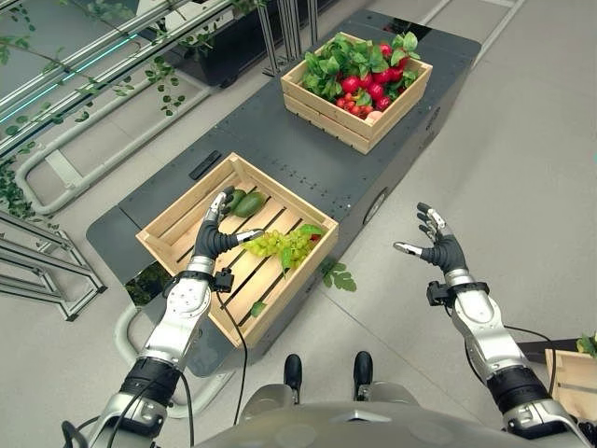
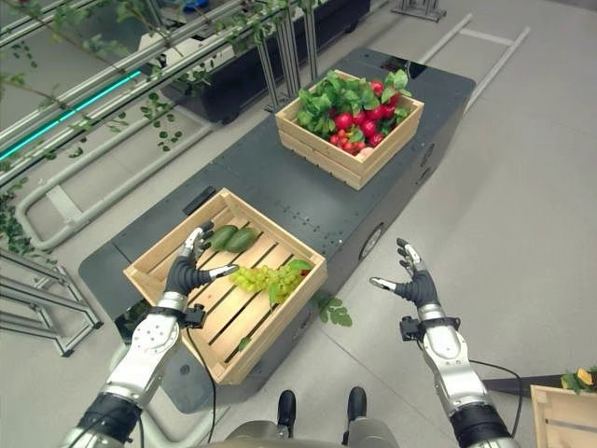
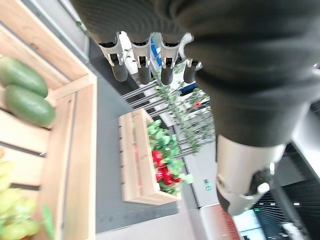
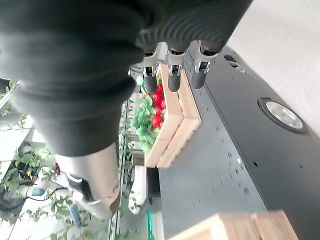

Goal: Pick up the fruits from the basket on one side to the basket on the other side

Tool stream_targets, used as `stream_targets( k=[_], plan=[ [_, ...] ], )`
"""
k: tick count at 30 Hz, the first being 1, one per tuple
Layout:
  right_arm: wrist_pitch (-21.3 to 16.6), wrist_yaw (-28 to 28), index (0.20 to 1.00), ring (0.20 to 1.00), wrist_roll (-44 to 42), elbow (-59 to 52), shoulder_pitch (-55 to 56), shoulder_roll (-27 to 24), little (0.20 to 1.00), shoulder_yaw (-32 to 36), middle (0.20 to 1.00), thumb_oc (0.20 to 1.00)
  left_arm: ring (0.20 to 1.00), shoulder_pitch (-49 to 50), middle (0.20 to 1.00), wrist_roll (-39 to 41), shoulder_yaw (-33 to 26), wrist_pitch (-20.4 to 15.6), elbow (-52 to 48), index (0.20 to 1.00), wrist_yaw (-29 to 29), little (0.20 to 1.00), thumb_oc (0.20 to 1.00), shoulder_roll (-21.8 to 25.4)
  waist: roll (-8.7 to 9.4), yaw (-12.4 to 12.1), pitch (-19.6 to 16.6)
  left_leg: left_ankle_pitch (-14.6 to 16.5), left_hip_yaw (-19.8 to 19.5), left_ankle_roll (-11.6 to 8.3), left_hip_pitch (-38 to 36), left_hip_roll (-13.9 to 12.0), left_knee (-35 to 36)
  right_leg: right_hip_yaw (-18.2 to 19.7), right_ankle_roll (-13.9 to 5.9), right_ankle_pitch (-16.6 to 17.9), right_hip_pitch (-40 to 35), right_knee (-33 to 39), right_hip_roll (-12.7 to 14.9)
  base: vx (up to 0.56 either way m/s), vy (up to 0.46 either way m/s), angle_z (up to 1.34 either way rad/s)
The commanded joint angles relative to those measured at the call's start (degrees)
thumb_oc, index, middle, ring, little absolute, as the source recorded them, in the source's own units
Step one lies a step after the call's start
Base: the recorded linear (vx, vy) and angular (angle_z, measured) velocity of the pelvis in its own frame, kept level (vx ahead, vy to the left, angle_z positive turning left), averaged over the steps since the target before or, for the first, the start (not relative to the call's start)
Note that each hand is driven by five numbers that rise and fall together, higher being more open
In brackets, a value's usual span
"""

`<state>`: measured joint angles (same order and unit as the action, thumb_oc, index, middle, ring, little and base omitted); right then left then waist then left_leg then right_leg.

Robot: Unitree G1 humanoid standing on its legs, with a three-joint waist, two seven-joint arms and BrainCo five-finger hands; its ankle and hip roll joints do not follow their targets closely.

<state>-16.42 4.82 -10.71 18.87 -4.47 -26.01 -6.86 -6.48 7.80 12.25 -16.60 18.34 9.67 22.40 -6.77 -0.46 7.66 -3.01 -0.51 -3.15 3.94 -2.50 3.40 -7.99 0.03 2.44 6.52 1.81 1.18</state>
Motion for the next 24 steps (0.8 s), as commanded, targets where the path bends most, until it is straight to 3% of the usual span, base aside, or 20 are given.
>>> stream_targets(
  k=[1,7,15,16,24],
  plan=[
    [-1.93,1.37,1.000,1.000,-0.43,-2.21,-7.58,-1.22,1.000,-2.77,1.000,1.000,1.000,-9.57,1.000,1.17,-1.99,-1.48,4.00,1.000,3.29,1.000,1.000,2.12,4.30,1.01,4.01,0.93,-0.86,-1.22,1.50,-0.38,-0.92,1.23,-7.31,2.25,1.96,-1.00,5.41,-0.14,-0.013,-0.03],
    [-1.90,3.21,1.000,1.000,-1.10,-1.10,-13.01,-1.20,1.000,-4.88,1.000,1.000,1.000,-18.18,1.000,-0.05,-0.47,0.20,10.74,1.000,7.23,1.000,1.000,3.96,3.53,2.13,6.90,0.03,0.12,-1.45,4.57,-0.46,-1.16,2.08,-7.28,3.31,5.98,-1.80,5.41,-0.09,0.001,-0.03],
    [-2.83,2.60,1.000,1.000,-1.55,-3.45,-16.00,-2.17,1.000,-6.17,1.000,1.000,1.000,-24.54,1.000,-5.81,-0.51,2.53,16.07,1.000,7.65,1.000,1.000,14.55,2.50,3.33,10.91,0.52,2.90,-1.64,8.73,-0.91,-3.78,5.44,-7.80,4.94,11.04,-2.25,5.08,-0.06,0.031,-0.28],
    [-3.29,2.48,1.000,1.000,-2.15,-3.97,-16.50,-1.98,1.000,-6.41,1.000,1.000,1.000,-27.68,1.000,-8.48,1.05,3.05,20.66,1.000,7.26,1.000,1.000,17.70,2.52,3.75,11.96,0.68,3.89,-1.85,9.84,-1.07,-4.55,6.26,-8.02,5.54,12.23,-2.11,5.05,-0.03,0.003,-0.17],
    [-4.92,2.64,1.000,1.000,-2.67,-4.46,-17.08,-2.18,1.000,-6.67,1.000,1.000,1.000,-33.75,1.000,-16.19,6.26,4.22,26.44,1.000,6.26,1.000,1.000,25.17,2.41,4.82,15.45,1.70,5.44,-1.87,13.51,-0.86,-7.80,8.26,-8.29,6.81,15.90,-2.19,5.24,-0.04,0.018,-0.16]
  ],
)
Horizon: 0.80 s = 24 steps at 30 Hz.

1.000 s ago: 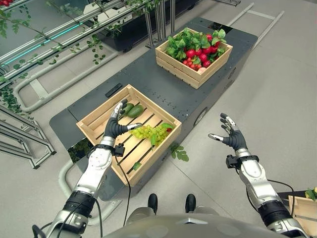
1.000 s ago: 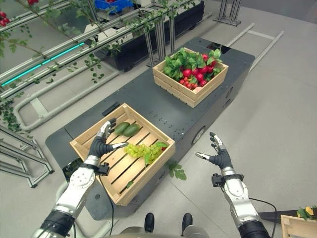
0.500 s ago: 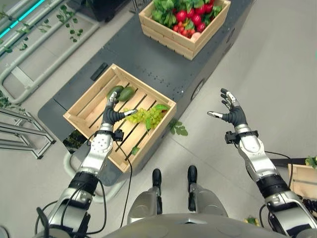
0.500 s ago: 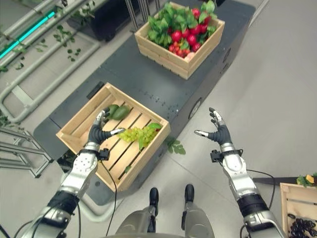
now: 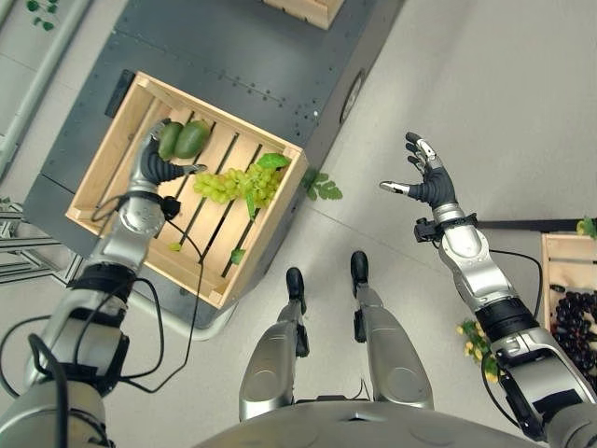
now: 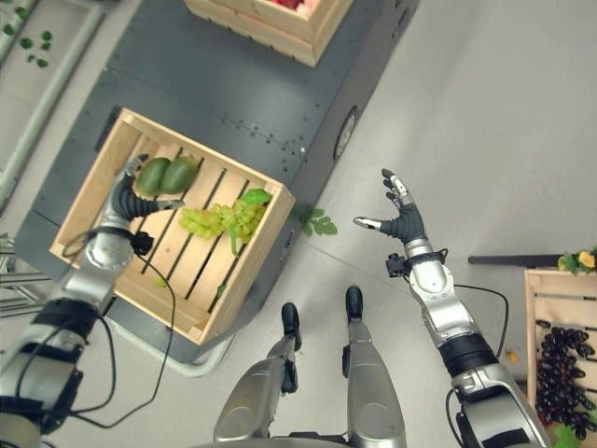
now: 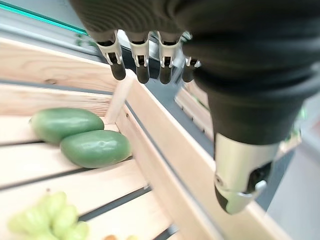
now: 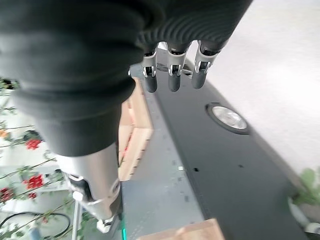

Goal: Pick up the fruits from the basket on one side to the basket on the other side

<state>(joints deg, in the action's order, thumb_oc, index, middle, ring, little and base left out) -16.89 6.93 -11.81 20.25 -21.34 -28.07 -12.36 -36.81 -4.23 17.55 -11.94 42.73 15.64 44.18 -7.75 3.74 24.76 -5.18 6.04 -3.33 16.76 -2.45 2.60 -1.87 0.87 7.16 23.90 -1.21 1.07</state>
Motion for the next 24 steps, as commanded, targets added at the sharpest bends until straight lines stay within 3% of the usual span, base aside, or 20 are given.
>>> stream_targets(
  k=[1,9,24],
  plan=[
    [-4.61,0.57,1.000,1.000,-1.73,-5.83,-0.16,-0.08,1.000,-1.05,1.000,1.000,1.000,-4.40,1.000,-5.17,1.80,-0.15,2.92,1.000,0.16,1.000,1.000,4.01,3.45,0.68,-1.38,4.00,-1.01,-1.67,1.08,-0.95,-7.26,2.35,-9.15,2.23,-1.05,0.78,5.40,-0.03,0.015,-0.14],
    [-5.71,1.37,1.000,1.000,-2.70,-6.32,0.14,-0.06,1.000,-0.66,1.000,1.000,1.000,-9.06,1.000,-13.27,8.30,0.58,6.36,1.000,0.02,1.000,1.000,9.34,3.65,1.23,0.93,4.31,-0.80,-1.48,4.65,-0.47,-8.85,3.03,-9.53,2.93,2.14,0.59,5.69,-0.03,0.006,-0.05],
    [-6.10,3.56,1.000,1.000,-2.50,-6.42,-1.05,0.11,1.000,0.33,1.000,1.000,1.000,-9.55,1.000,-19.19,13.53,0.39,0.16,1.000,-1.19,1.000,1.000,10.71,4.19,1.19,4.05,4.79,-2.85,-0.87,10.53,0.31,-11.90,1.92,-9.14,1.89,7.13,-2.82,5.88,-0.04,-0.014,0.02]
  ],
)
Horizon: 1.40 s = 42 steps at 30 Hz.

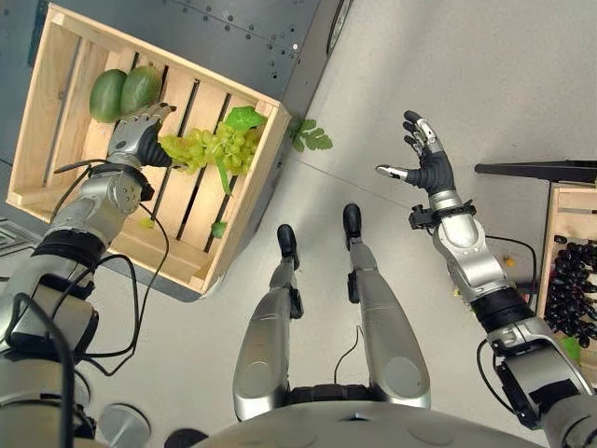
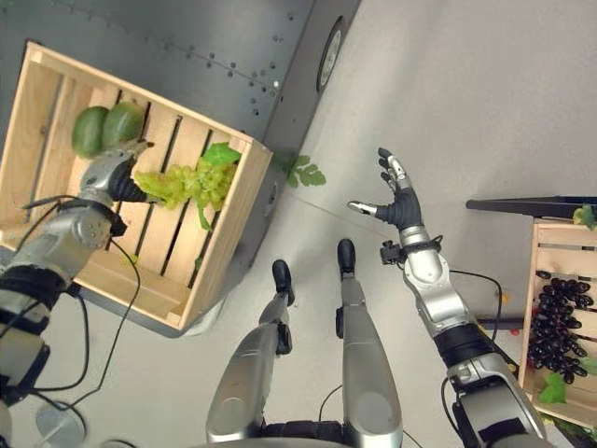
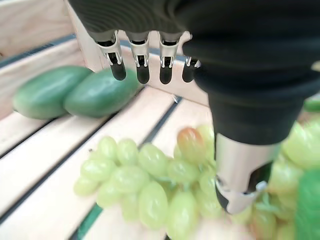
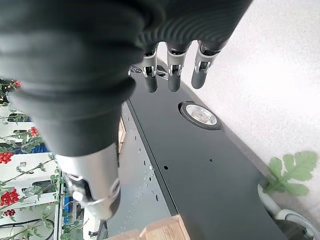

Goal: Pick up the fruits from the basket on one side to the basket on the other side

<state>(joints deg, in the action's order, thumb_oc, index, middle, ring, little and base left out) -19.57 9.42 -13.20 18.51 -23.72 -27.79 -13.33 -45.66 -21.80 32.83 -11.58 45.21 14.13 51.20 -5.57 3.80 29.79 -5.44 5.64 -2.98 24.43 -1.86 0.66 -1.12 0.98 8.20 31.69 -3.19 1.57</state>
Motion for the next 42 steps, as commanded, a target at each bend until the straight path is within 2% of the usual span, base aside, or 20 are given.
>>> stream_targets(
  k=[1,9,13,24,34,37,42],
  plan=[
    [-3.36,1.19,1.000,1.000,-0.86,-4.58,1.43,-0.22,1.000,1.50,1.000,1.000,1.000,-0.44,1.000,-2.00,-1.52,-0.10,-2.86,1.000,0.03,1.000,1.000,3.49,1.92,1.11,-0.91,5.00,-2.51,-1.21,3.09,-0.22,-10.00,0.94,-9.22,0.75,-0.51,-1.02,5.46,-0.04,-0.006,0.07],
    [-3.09,1.30,1.000,1.000,-0.17,-3.73,2.14,-0.43,1.000,2.64,1.000,1.000,1.000,3.58,1.000,-3.15,-1.25,-1.71,-7.61,1.000,-2.55,1.000,1.000,2.86,1.02,0.78,-0.67,4.45,-3.00,-1.23,3.25,0.15,-8.73,0.18,-9.11,0.53,0.01,-0.95,5.76,-0.01,0.008,0.07],
    [-3.33,1.29,1.000,1.000,-0.70,-3.84,1.12,-0.35,1.000,2.10,1.000,1.000,1.000,3.48,1.000,-3.53,-0.80,-1.57,-6.74,1.000,-2.38,1.000,1.000,2.51,0.99,0.79,-0.13,4.38,-2.84,-1.18,3.43,0.11,-8.48,0.16,-9.12,0.45,0.55,-1.10,5.54,0.00,0.000,0.00],
    [-3.82,1.89,1.000,1.000,-2.44,-6.85,1.74,-0.65,1.000,1.70,1.000,1.000,1.000,-4.76,1.000,-10.54,4.46,3.78,1.31,1.000,1.24,1.000,1.000,1.02,1.29,2.12,0.00,4.86,-2.90,-0.78,7.52,-0.01,-9.33,0.60,-9.15,-0.17,5.85,-3.28,4.96,0.00,0.005,-0.01],
    [-4.18,2.61,1.000,1.000,-2.68,-7.95,3.34,-0.51,1.000,1.85,1.000,1.000,1.000,-9.22,1.000,-12.96,4.44,7.43,6.01,1.000,4.50,1.000,1.000,-0.88,1.43,2.81,0.00,6.13,-2.36,-0.48,9.21,-0.18,-10.17,1.70,-9.15,-0.39,8.07,-3.29,4.09,0.02,0.001,-0.06],
    [-4.35,2.39,1.000,1.000,-3.72,-9.29,3.71,-0.48,1.000,2.10,1.000,1.000,1.000,-10.48,1.000,-13.11,4.90,8.19,7.71,1.000,4.37,1.000,1.000,-1.59,1.74,3.40,0.00,5.74,-2.44,-0.37,10.45,0.04,-10.45,1.78,-9.08,-0.11,9.41,-3.63,4.06,0.00,0.000,0.00],
    [-4.51,2.89,1.000,1.000,-3.89,-10.43,4.54,-0.40,1.000,3.06,1.000,1.000,1.000,-12.26,1.000,-13.04,5.33,8.90,9.46,1.000,3.86,1.000,1.000,-3.18,2.18,3.76,0.00,6.83,-2.78,-0.22,12.14,-0.09,-11.91,1.76,-8.98,-0.79,10.73,-4.46,3.62,0.00,-0.015,0.01]
  ],
)
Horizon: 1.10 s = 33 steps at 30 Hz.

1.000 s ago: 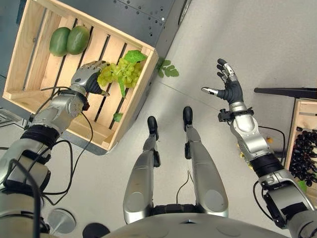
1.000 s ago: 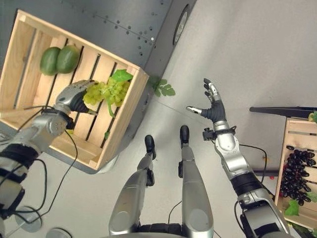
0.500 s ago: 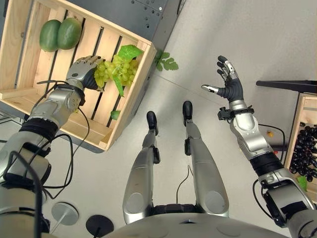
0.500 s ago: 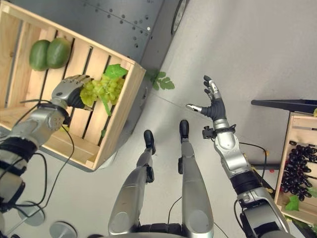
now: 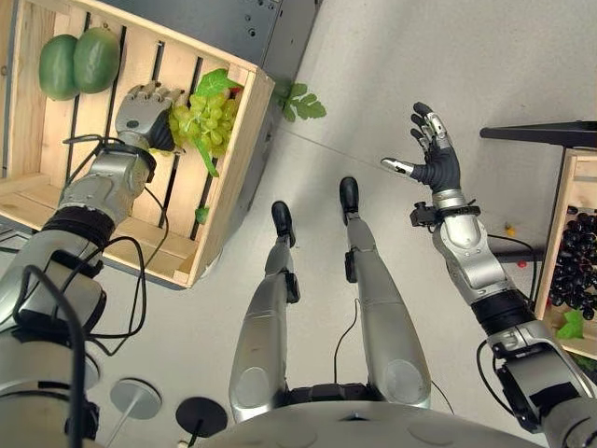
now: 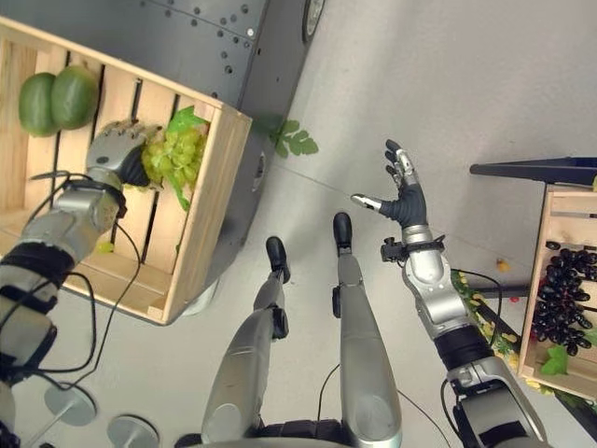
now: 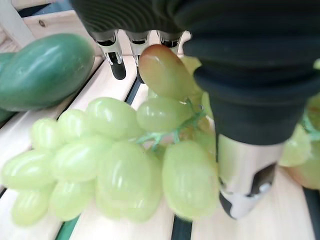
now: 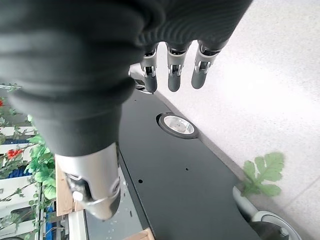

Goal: Pick up the fruits from the basket on one side to the basket on the other side

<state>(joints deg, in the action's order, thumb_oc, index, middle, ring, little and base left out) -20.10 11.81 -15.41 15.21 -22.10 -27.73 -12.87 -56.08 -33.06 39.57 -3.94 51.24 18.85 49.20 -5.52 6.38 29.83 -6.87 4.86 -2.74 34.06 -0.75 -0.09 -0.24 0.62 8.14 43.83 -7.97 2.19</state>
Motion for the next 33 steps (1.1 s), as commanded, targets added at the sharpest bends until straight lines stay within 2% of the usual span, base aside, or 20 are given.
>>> stream_targets(
  k=[1,4,6,7,8,16,33],
  plan=[
    [-4.05,0.51,1.000,1.000,-1.78,-7.41,3.09,-0.42,1.000,2.83,1.000,1.000,1.000,-2.15,1.000,-1.78,-1.44,1.37,3.53,1.000,-0.81,1.000,1.000,-1.41,2.23,1.26,-0.04,8.33,-2.03,-0.45,2.88,-1.21,-11.35,0.93,-8.60,-0.71,-1.03,0.25,2.89,0.00,0.000,0.00],
    [-4.26,0.59,1.000,1.000,-1.93,-7.68,3.25,-0.30,1.000,3.19,1.000,1.000,1.000,-2.46,1.000,-1.69,-1.74,1.63,4.22,1.000,-0.96,1.000,1.000,-2.05,2.53,1.51,-0.04,7.81,-2.17,-0.42,3.66,-1.01,-11.39,0.98,-8.56,-0.22,-0.27,0.30,2.86,0.00,0.000,0.00],
    [-4.38,0.60,1.000,1.000,-2.39,-8.27,3.68,-0.17,1.000,3.72,1.000,1.000,0.573,-3.23,0.573,-2.20,-1.04,2.38,6.15,0.573,-1.53,0.573,0.573,-2.77,2.77,1.66,-0.04,8.60,-2.27,-0.37,4.56,-1.13,-12.37,1.03,-8.54,-0.62,0.11,-0.06,2.50,0.00,0.000,0.00],
    [-4.41,0.44,1.000,1.000,-2.70,-8.45,3.92,-0.14,1.000,3.85,1.000,1.000,0.404,-3.29,0.404,-2.36,-1.03,2.60,6.82,0.404,-1.76,0.404,0.404,-2.85,2.87,1.75,-0.04,8.62,-2.33,-0.36,4.79,-1.10,-12.50,1.06,-8.51,-0.63,0.21,-0.05,2.46,0.00,0.000,0.00],
    [-4.37,0.39,1.000,1.000,-2.90,-8.53,3.90,-0.17,1.000,3.73,1.000,1.000,0.200,-3.65,0.200,-2.48,-0.59,2.98,7.80,0.200,-2.11,0.200,0.200,-3.23,2.91,1.86,-0.04,8.61,-2.40,-0.36,5.11,-1.10,-12.69,0.94,-8.49,-0.61,0.40,-0.10,2.52,0.00,0.000,0.00],
    [-4.09,0.03,1.000,1.000,-4.11,-9.29,3.74,-0.01,1.000,3.72,1.000,1.000,0.200,-3.60,0.200,-3.03,-0.37,4.00,11.14,0.200,-4.13,0.200,0.200,-3.19,2.66,1.76,-0.04,8.52,-2.39,-0.38,5.47,-0.98,-12.64,0.87,-8.45,-0.24,1.14,-0.11,2.54,0.00,0.000,0.00],
    [-4.39,1.14,1.000,1.000,-4.02,-8.64,2.37,0.38,1.000,3.59,1.000,1.000,0.200,-0.10,0.200,-1.22,-1.24,2.17,9.55,0.200,-3.91,0.200,0.200,-1.32,2.25,1.13,-0.04,7.89,-2.52,-0.56,4.83,-0.94,-11.77,0.63,-8.39,-0.01,0.57,0.30,2.43,0.00,0.000,0.00]
  ],
)
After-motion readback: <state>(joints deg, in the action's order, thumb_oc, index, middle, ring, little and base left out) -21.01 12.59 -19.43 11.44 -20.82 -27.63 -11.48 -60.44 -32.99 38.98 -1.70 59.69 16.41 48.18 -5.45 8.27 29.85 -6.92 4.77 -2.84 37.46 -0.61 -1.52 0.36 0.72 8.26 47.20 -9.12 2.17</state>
